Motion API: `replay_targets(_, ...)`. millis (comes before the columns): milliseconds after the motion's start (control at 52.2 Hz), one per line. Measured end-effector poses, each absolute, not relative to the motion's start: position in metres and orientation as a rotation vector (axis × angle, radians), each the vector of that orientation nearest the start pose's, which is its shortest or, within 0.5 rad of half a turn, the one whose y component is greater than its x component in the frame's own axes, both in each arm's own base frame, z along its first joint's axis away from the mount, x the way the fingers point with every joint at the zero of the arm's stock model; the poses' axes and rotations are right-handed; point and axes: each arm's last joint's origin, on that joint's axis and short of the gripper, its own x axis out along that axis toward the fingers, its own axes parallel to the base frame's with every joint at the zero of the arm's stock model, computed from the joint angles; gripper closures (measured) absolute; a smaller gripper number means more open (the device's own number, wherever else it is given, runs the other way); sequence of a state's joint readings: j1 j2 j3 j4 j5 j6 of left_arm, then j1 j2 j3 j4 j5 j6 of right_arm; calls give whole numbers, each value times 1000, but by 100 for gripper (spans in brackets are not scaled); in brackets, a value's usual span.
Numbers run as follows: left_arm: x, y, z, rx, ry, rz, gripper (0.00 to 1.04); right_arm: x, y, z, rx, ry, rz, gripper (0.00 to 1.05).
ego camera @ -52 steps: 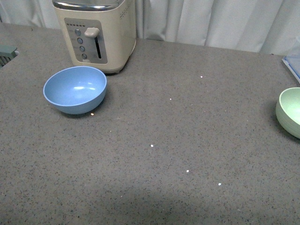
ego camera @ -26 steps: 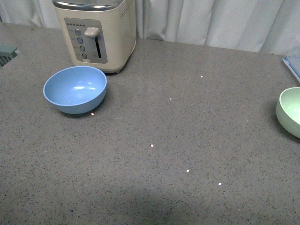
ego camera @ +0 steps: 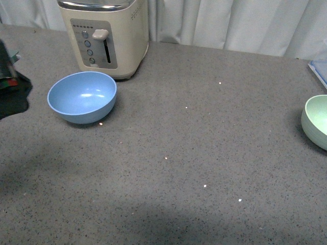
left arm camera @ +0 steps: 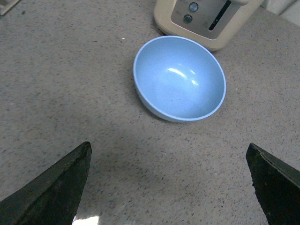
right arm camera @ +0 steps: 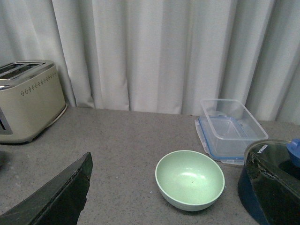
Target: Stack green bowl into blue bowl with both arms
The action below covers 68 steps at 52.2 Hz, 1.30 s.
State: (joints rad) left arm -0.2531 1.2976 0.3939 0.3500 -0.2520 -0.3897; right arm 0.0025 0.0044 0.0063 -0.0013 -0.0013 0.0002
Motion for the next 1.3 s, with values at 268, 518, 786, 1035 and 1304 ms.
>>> replay_targets(268, 267, -71, 134, -197, 606, 146, 6, 98, 0, 165, 1, -1, 3, 9)
replay_targets(518, 295, -75, 121, -210, 666, 163, 6, 98, 0, 165, 1, -1, 4, 9)
replay_targets(786, 325, -72, 102, -235, 798, 244, 6, 98, 0, 165, 1, -1, 4, 9)
replay_targets(1035, 360, -64, 94, -331, 837, 333, 6, 98, 0, 165, 1, -1, 4, 9)
replay_targets(1304, 371, -53, 75, -432, 987, 431, 6, 98, 0, 165, 1, -1, 4, 9)
